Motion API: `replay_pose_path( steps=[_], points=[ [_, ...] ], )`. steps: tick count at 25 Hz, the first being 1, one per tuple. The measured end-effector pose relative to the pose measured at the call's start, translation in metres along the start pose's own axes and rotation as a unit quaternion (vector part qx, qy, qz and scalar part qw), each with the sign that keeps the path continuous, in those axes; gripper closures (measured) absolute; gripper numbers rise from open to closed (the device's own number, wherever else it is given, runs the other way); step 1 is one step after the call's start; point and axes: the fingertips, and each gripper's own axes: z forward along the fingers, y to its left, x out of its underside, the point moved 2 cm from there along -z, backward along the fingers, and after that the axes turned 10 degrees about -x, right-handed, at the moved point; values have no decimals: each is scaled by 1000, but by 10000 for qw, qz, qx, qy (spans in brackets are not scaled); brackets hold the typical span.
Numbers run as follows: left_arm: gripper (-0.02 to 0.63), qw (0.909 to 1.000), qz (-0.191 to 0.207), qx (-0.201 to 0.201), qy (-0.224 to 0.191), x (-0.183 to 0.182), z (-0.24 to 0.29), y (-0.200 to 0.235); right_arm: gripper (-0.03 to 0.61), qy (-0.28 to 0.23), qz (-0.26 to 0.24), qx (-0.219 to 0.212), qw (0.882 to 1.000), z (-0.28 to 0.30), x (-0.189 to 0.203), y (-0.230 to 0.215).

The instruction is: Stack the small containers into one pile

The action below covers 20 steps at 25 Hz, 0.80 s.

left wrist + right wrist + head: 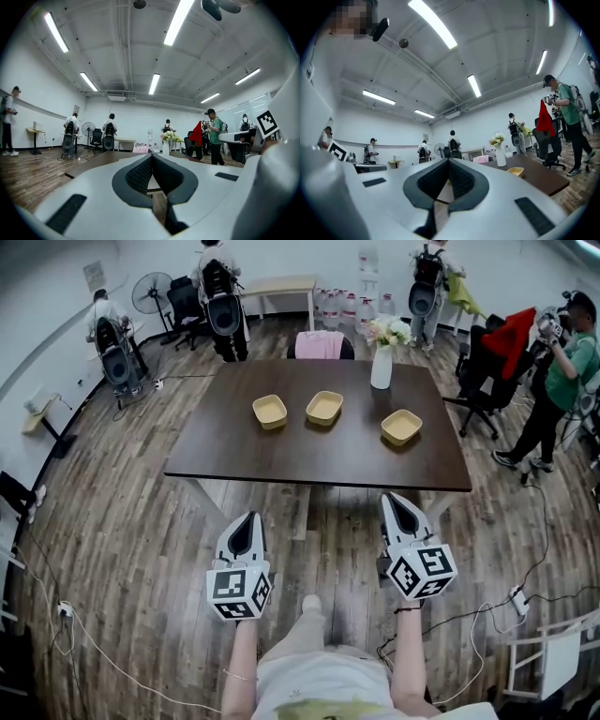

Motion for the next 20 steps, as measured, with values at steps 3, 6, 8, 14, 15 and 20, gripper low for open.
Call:
replay_pose_path(
  steps=[3,6,8,14,15,20],
  points=[
    [589,10000,14,18,-2,-4,40,5,557,104,48,-60,9999,35,3,-18],
    [589,9999,-2,91,50,-4,78,9,557,190,81,-63,9998,68,6,-35],
    [589,9999,-30,117,90,-3,103,13,557,191,99,-54,9998,89,6,-47],
    [589,9995,-28,267,135,-7,167,23,557,182,149,28,9997,141,7,-74],
    [589,9995,-29,299,132,-7,175,24,557,203,147,42,9997,147,9,-76],
    [589,9990,-36,402,209,-2,200,28,557,269,257,90,9993,172,21,-86]
  ],
)
